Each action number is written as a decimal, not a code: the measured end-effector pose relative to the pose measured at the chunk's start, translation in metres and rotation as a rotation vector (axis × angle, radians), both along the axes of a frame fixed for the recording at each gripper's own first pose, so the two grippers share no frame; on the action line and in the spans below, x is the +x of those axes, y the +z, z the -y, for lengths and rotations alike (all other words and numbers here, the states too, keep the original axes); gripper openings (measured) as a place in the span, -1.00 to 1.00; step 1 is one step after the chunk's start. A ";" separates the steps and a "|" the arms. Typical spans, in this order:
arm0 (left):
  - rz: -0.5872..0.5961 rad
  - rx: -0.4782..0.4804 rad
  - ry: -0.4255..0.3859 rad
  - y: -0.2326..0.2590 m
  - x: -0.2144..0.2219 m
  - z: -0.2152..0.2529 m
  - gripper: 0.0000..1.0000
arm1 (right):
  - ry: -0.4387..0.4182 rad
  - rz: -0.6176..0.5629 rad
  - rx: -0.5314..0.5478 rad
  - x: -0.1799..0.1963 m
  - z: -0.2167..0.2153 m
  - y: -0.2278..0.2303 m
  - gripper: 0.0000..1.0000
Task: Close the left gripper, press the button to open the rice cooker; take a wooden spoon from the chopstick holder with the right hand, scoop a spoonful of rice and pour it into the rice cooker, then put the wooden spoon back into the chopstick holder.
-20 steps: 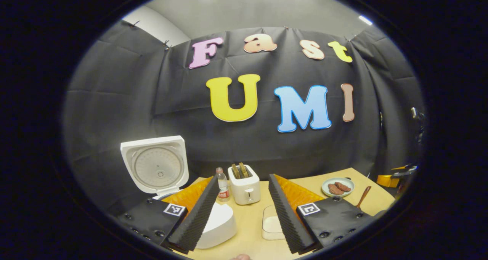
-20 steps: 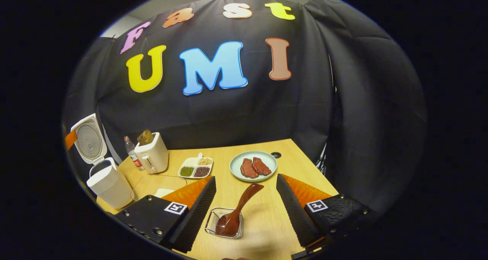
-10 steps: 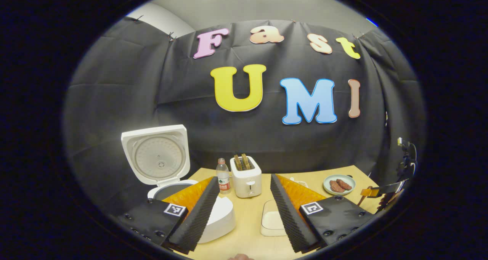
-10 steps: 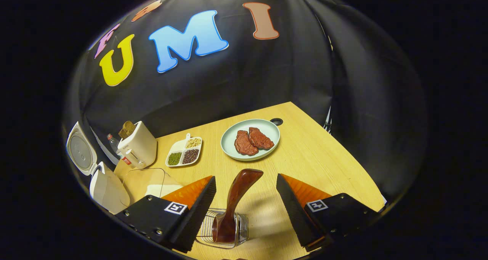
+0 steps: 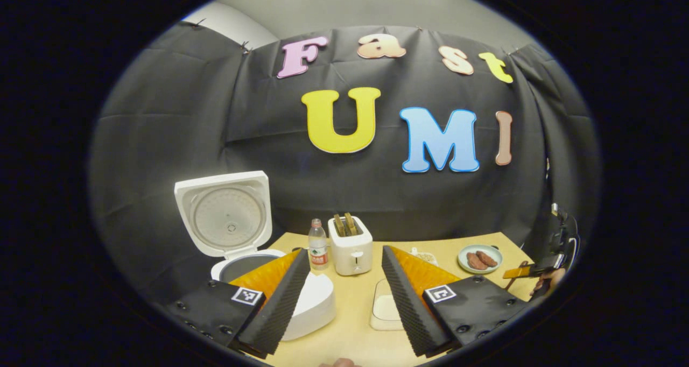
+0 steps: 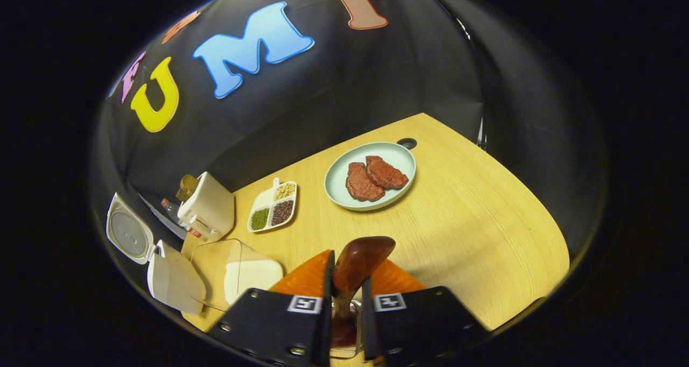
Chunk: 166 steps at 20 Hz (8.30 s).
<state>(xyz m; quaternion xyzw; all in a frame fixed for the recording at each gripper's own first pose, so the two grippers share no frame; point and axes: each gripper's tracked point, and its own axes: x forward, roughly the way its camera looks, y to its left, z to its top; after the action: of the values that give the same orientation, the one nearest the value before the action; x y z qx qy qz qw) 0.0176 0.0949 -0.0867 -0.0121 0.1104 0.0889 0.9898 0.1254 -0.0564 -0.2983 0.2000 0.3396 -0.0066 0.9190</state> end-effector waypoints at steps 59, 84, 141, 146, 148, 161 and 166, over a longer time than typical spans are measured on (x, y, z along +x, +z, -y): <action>0.019 0.054 -0.141 -0.019 -0.025 -0.088 0.92 | -0.069 0.170 0.880 0.037 -0.180 0.137 -0.82; 0.028 0.011 -0.038 -0.041 -0.064 -0.180 0.92 | 0.435 0.127 0.706 0.067 -0.465 0.190 -0.82; 0.043 -0.026 -0.221 -0.026 -0.020 -0.024 0.94 | 0.302 0.351 0.420 0.048 -0.210 0.222 -0.82; 0.036 -0.023 -0.253 -0.024 -0.012 0.002 0.94 | 0.227 0.340 0.385 0.042 -0.151 0.211 -0.82; 0.032 -0.027 -0.268 -0.025 -0.012 0.014 0.93 | 0.204 0.335 0.360 0.038 -0.131 0.205 -0.82; 0.012 -0.006 -0.318 -0.025 -0.016 0.047 0.94 | -0.011 0.216 0.038 -0.010 -0.007 0.121 -0.82; -0.005 -0.012 -0.298 -0.028 -0.029 0.041 0.94 | -0.022 0.138 -0.039 -0.026 -0.008 0.074 -0.82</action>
<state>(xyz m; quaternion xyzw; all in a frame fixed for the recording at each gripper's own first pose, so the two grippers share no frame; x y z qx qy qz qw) -0.0113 0.0539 -0.1146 -0.0015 0.1141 -0.0596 0.9917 0.0991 -0.0484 -0.2243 0.1856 0.2729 -0.0093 0.9439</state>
